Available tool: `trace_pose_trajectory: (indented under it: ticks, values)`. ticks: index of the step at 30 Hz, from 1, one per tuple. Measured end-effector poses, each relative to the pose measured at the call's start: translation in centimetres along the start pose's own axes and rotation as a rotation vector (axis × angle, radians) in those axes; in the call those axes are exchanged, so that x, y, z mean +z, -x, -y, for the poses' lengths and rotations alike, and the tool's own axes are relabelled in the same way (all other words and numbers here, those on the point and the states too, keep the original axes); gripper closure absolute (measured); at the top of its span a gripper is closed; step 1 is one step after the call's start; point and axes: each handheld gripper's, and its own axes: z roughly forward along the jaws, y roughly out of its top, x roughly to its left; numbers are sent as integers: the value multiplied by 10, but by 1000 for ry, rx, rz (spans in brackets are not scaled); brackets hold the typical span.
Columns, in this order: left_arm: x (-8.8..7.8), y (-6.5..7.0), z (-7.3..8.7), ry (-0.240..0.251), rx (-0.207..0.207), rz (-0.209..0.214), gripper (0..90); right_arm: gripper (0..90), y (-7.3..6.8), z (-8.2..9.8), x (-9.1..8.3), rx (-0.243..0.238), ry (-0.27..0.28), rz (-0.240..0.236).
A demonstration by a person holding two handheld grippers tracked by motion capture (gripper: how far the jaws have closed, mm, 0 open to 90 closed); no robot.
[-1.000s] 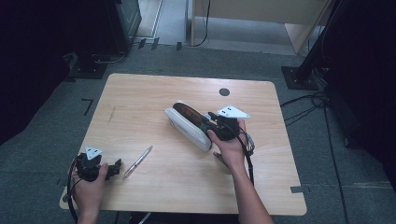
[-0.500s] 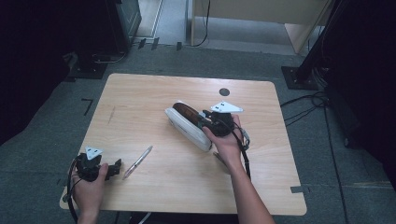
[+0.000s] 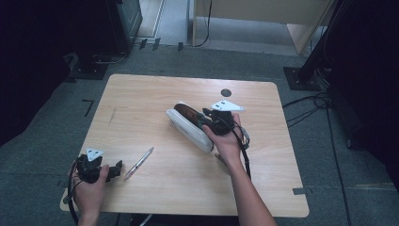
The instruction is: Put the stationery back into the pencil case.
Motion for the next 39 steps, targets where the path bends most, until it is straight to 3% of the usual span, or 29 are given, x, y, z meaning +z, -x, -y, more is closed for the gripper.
trace_pose_trajectory:
  ticks: [12,21,26,36,39]
  values:
    - [0,0,0,0,1,0,0,659,-1,-2,-21,-8,49,3]
    - [0,0,0,0,1,0,0,748,-7,0,-28,-18,51,-24]
    - [0,0,0,1,0,0,0,777,-17,-2,-28,-21,63,-54]
    - [-1,0,0,5,0,5,0,752,-48,4,-31,-48,67,-114]
    - [-5,0,0,12,-10,-3,77,741,-54,10,-32,-53,67,-121]
